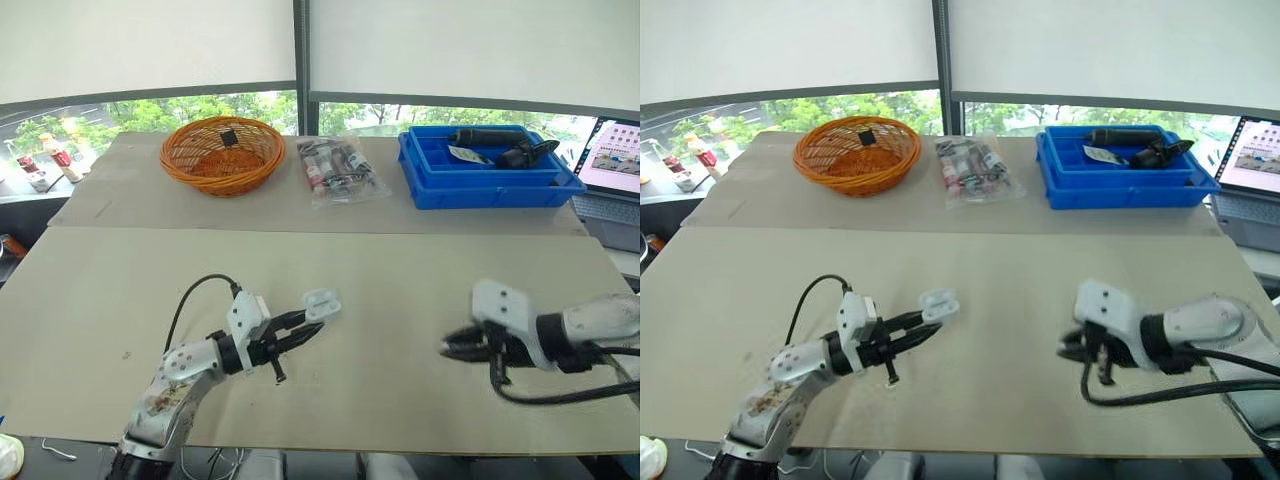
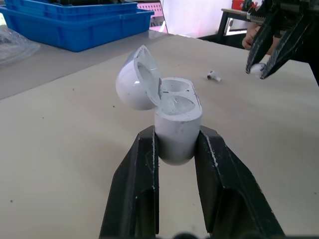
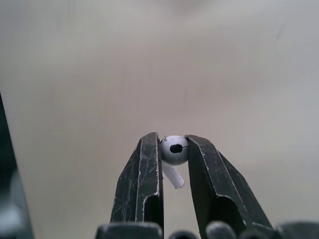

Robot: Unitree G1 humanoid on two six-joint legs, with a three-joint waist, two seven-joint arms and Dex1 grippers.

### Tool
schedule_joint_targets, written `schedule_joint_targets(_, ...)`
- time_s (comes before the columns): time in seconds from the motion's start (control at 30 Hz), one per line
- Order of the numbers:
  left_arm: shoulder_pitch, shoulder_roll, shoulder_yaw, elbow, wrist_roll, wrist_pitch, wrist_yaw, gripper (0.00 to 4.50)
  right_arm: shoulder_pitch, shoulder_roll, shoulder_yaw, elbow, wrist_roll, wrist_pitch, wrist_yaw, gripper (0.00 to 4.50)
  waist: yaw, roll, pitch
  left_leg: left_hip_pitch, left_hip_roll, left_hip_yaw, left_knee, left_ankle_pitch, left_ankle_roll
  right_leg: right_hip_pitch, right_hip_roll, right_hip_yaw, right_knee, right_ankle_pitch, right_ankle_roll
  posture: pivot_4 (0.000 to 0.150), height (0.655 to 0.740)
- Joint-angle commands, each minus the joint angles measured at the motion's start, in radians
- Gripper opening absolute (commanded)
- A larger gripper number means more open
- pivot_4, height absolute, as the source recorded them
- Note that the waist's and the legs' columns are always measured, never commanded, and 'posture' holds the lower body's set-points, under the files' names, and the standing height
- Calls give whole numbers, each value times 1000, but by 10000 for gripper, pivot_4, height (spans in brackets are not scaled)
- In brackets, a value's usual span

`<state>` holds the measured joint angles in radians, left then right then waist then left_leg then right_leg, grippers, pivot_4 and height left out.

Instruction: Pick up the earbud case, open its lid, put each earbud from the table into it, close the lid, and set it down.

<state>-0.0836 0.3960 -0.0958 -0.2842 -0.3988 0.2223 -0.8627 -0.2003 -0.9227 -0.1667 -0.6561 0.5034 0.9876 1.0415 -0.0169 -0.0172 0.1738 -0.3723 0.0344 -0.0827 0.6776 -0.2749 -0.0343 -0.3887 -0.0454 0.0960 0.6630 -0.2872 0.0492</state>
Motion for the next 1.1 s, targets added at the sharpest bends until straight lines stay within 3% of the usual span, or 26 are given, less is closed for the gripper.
schedule_joint_targets(0.03,-77,-35,-5,28,-11,13,29,5176,-113,245,-120,-73,219,193,-226,3420,0,-1,1,0,0,0,0,0,0,0,0,0,0,0,0,1500,7054)
schedule_joint_targets(0.27,-188,-96,-21,104,-1,38,66,5176,-192,632,-152,-82,347,218,-577,3420,2,0,1,-3,-1,-1,0,0,0,-3,-1,-1,1,0,1,1500,7054)
schedule_joint_targets(0.43,-240,-125,-18,139,-4,47,82,5176,-167,767,-19,-60,258,87,-700,3420,-3,0,0,-10,-1,-1,1,1,-2,-12,0,-1,6,1,0,1500,7054)
schedule_joint_targets(0.7,-267,-128,-21,164,-4,38,66,5176,-135,811,98,28,136,-122,-745,3420,-15,0,0,-12,-1,-1,1,2,-3,-16,0,0,9,1,0,1500,7054)
schedule_joint_targets(1.1,-273,-138,-31,168,-2,36,59,5176,-80,784,183,64,83,-213,-745,3420,-27,0,0,-12,-1,-1,1,2,-3,-16,0,0,9,1,0,1500,7054)
